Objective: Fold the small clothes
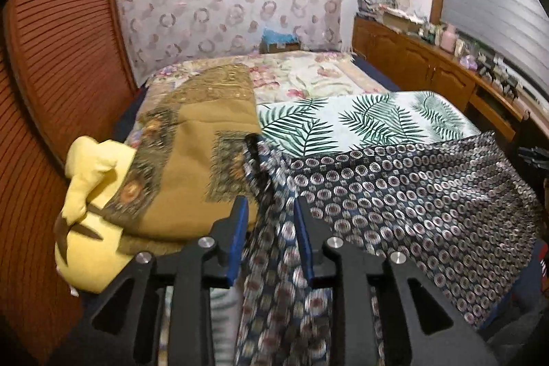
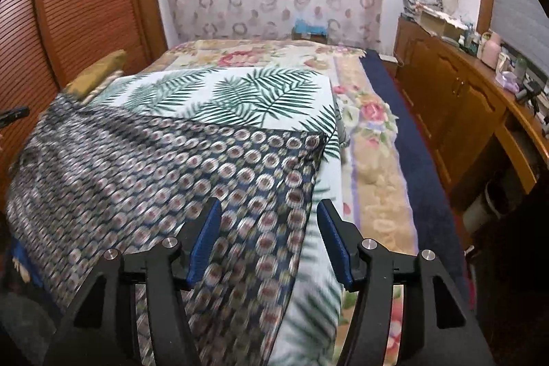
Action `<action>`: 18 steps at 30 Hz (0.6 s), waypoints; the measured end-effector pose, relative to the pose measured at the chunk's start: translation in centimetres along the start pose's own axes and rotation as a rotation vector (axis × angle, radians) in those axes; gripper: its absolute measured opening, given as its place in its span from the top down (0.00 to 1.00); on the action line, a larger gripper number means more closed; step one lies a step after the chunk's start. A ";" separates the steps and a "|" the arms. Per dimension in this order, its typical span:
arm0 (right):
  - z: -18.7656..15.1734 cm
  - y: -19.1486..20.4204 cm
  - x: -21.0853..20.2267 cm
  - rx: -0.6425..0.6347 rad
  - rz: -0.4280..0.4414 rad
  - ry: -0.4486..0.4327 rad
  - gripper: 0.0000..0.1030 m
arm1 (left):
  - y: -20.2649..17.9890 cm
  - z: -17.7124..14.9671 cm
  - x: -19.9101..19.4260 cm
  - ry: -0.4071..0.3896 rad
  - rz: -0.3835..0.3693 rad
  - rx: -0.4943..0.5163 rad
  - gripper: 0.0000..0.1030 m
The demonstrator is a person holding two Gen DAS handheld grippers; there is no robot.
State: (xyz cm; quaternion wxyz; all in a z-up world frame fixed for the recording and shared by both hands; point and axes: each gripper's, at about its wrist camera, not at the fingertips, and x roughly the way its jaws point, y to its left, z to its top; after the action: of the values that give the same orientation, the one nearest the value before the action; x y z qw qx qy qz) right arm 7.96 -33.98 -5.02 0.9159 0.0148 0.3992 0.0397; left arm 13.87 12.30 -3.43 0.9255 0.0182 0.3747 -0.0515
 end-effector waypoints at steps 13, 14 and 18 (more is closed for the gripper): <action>1.3 -1.8 6.6 0.021 -0.019 0.101 0.42 | 1.5 1.8 7.0 0.125 0.028 -0.047 0.75; 1.5 -1.6 6.8 0.001 -0.023 0.102 0.42 | 1.7 1.9 7.3 0.130 0.023 -0.058 0.75; 2.0 -1.7 7.3 -0.009 -0.016 0.101 0.42 | 1.6 2.2 8.0 0.144 0.032 -0.053 0.75</action>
State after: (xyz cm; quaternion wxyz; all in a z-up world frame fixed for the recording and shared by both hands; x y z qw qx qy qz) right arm 14.47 -35.04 -9.11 0.8950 0.0053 0.4447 0.0348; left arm 21.25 13.10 -7.44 0.8969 0.0032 0.4414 -0.0253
